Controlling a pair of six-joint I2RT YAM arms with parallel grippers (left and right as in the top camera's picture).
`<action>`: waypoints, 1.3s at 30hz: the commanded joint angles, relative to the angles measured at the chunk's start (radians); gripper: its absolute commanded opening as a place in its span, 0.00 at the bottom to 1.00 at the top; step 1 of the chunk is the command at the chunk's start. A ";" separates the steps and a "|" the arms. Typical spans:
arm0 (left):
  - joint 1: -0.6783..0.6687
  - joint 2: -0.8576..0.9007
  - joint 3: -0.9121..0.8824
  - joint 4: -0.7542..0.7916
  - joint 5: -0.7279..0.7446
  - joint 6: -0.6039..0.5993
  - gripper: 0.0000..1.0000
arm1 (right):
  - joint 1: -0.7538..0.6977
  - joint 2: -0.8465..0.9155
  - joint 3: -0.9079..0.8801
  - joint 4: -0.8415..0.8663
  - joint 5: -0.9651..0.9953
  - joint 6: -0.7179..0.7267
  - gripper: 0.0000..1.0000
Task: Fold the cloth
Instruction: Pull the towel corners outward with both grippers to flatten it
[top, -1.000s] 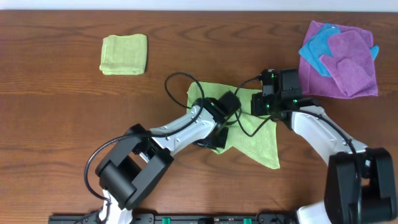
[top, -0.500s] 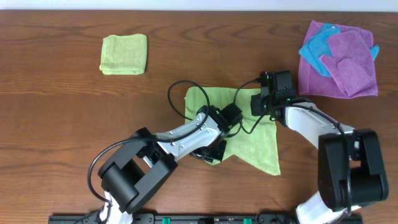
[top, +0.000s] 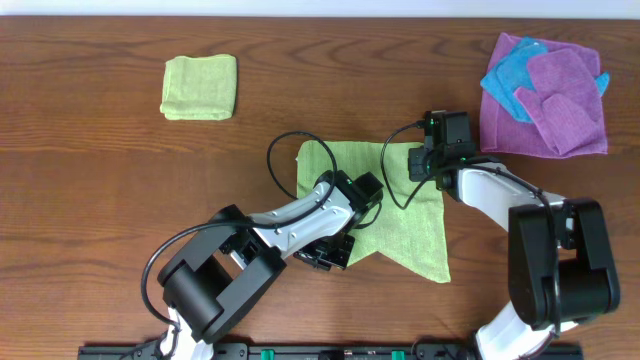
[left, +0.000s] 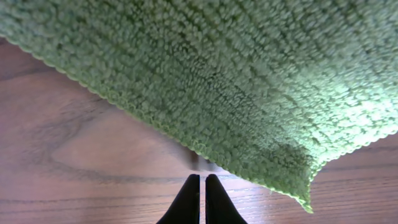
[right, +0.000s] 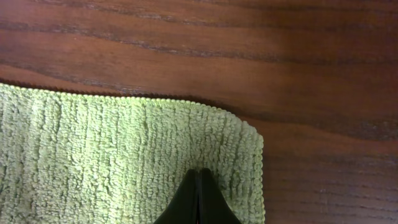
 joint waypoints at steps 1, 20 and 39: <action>-0.003 -0.006 -0.008 -0.004 0.014 0.018 0.06 | -0.005 0.024 0.000 -0.003 -0.025 -0.012 0.01; -0.050 -0.178 0.005 0.170 -0.013 0.029 0.06 | -0.010 0.024 0.000 0.013 -0.025 -0.013 0.01; -0.058 -0.139 -0.109 0.359 -0.141 -0.002 0.06 | -0.096 0.024 0.000 0.103 -0.164 -0.013 0.01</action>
